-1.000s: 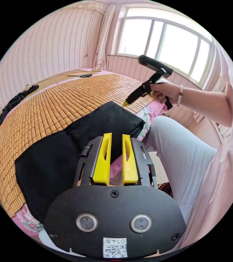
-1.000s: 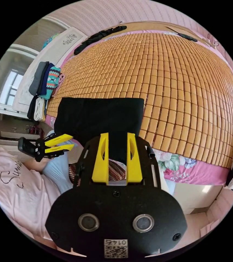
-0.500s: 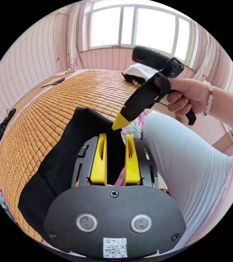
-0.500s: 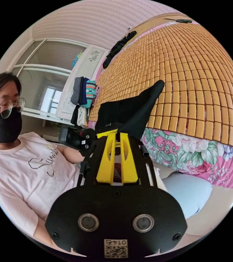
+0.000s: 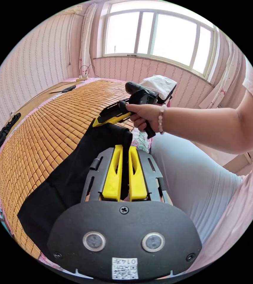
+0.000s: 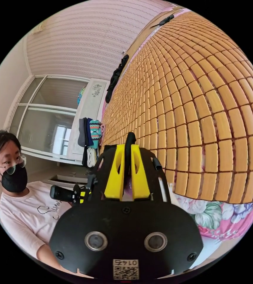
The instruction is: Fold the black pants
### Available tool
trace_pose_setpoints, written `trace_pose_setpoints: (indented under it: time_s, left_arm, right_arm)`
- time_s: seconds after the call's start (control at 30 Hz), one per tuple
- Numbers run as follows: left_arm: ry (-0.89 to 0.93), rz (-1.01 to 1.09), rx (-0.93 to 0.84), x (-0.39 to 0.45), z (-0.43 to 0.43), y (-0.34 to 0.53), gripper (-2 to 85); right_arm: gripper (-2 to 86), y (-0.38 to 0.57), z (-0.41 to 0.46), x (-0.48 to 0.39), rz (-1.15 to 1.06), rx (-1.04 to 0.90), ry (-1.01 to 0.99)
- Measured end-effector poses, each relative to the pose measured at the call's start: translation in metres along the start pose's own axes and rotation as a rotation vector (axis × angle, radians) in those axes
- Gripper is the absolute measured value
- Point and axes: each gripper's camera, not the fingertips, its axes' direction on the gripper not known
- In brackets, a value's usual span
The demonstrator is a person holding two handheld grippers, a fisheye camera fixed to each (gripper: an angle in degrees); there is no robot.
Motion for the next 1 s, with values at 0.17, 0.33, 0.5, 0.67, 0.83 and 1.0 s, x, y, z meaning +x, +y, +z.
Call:
trace_pose_setpoints:
  time_s: [0.17, 0.33, 0.5, 0.67, 0.83, 1.0]
  left_arm:
    - [0.1, 0.07, 0.14, 0.012, -0.006, -0.024, 2.7]
    - [0.256, -0.02, 0.346, -0.004, -0.019, -0.047, 2.8]
    - [0.257, -0.215, 0.362, -0.063, -0.049, -0.01, 3.3]
    - [0.057, -0.374, 0.184, -0.104, -0.082, 0.062, 6.3]
    - [-0.128, -0.615, 0.034, -0.152, -0.09, 0.112, 6.5]
    - [-0.057, -0.69, 0.028, -0.186, -0.053, 0.1, 7.9]
  right_arm:
    - [2.6, 0.028, -0.08, -0.003, -0.012, 0.143, -0.058]
    - [2.6, 0.053, -0.151, -0.045, -0.091, 0.281, 0.069]
    - [3.9, 0.029, -0.099, -0.079, -0.227, 0.152, -0.039]
    - [8.8, 0.009, 0.045, -0.088, -0.275, -0.135, -0.227]
    - [9.1, 0.02, 0.033, -0.072, -0.251, -0.054, -0.045]
    - [9.0, 0.048, 0.002, -0.053, -0.137, -0.111, 0.243]
